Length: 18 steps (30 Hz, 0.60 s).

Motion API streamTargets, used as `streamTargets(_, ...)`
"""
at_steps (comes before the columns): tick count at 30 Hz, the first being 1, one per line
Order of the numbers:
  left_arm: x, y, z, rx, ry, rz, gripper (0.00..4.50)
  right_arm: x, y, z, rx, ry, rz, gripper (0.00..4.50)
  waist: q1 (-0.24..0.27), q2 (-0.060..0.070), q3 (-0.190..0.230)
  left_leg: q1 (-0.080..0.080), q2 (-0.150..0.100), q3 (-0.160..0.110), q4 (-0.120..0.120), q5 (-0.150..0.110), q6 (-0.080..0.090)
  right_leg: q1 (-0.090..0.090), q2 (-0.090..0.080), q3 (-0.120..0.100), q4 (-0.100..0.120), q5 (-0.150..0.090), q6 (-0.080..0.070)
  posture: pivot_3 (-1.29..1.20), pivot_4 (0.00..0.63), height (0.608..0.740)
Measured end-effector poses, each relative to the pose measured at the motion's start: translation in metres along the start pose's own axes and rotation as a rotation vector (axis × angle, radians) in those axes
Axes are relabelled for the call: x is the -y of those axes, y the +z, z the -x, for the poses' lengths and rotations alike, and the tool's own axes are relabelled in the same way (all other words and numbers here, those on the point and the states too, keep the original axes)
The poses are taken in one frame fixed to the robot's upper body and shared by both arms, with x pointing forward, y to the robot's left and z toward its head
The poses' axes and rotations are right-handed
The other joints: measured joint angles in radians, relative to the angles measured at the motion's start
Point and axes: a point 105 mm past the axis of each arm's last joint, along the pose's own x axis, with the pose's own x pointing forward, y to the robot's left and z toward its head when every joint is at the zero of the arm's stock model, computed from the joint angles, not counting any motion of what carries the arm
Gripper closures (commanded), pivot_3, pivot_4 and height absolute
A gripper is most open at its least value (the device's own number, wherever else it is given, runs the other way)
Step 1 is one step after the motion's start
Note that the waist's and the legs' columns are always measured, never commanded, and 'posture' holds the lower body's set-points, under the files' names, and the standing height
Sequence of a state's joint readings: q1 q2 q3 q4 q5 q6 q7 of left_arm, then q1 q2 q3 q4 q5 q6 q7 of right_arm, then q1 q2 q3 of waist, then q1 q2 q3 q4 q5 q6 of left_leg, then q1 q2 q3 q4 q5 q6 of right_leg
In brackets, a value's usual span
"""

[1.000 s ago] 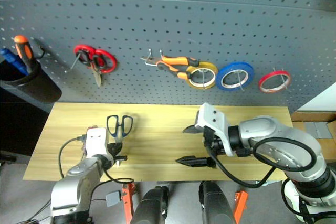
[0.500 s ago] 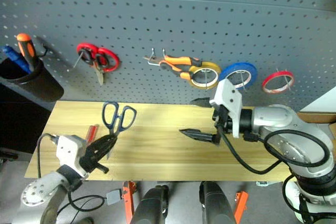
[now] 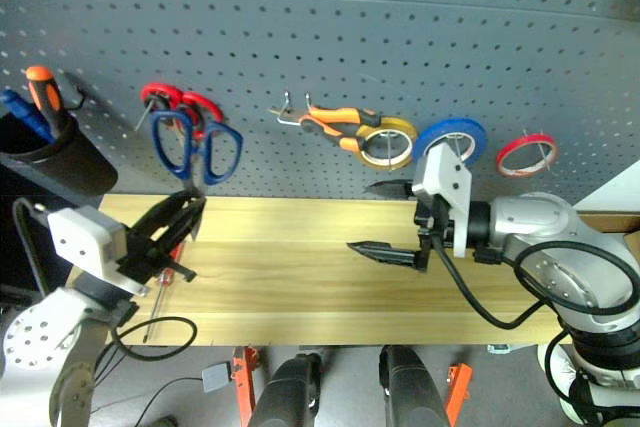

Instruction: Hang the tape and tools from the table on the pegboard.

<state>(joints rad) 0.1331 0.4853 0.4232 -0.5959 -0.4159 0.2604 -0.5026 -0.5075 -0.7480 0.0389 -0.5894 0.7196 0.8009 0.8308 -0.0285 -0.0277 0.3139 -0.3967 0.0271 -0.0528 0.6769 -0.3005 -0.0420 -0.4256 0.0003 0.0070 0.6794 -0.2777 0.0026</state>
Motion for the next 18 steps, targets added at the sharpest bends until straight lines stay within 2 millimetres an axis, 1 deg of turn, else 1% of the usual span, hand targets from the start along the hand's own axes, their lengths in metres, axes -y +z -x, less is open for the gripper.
streamTargets(3,-0.017,-0.001,0.004,-0.025,0.096,0.033,4.06,0.0,-0.002,0.001,-0.002,0.008,-0.005,0.0,0.001,0.0,0.0,0.0,0.0,0.0,0.001,0.0,0.0,0.0,0.0,0.0,0.0,0.0,0.0,0.0,0.289,0.74)
streamTargets(4,-0.019,-0.002,0.005,-0.03,0.112,0.048,4.06,0.0,-0.002,0.001,-0.003,0.01,-0.004,0.0,0.001,0.0,0.0,0.0,0.0,0.0,0.001,0.0,0.0,0.0,0.0,0.0,0.001,0.0,0.0,0.0,0.289,0.74)
streamTargets(7,-0.018,-0.005,0.003,-0.041,0.104,0.099,4.06,0.0,-0.002,0.001,-0.005,0.01,-0.001,0.0,0.002,0.0,0.0,0.0,0.0,0.0,0.001,0.0,0.0,0.0,0.0,0.0,0.001,0.0,0.0,0.0,0.288,0.74)
streamTargets(12,-0.014,-0.004,-0.012,-0.018,0.045,0.147,4.06,0.001,-0.001,-0.002,-0.004,0.015,0.002,0.0,0.003,0.0,0.0,0.0,0.0,0.0,0.001,0.0,-0.001,0.0,0.0,-0.001,0.001,0.0,0.0,-0.01,0.291,0.74)
streamTargets(14,-0.014,-0.009,-0.014,-0.035,0.036,0.163,4.06,0.001,-0.001,-0.002,-0.004,0.016,0.002,0.0,0.002,0.0,0.0,0.0,0.0,0.0,0.001,0.0,-0.001,0.0,0.0,0.0,0.001,0.0,0.0,-0.01,0.293,0.74)
streamTargets(18,-0.02,-0.022,-0.013,-0.071,0.055,0.191,4.06,0.001,-0.001,-0.002,-0.005,0.015,0.002,0.0,0.002,0.0,0.0,0.0,0.0,0.0,0.001,0.0,-0.001,0.0,0.0,-0.001,0.0,0.0,0.0,-0.02,0.294,0.74)
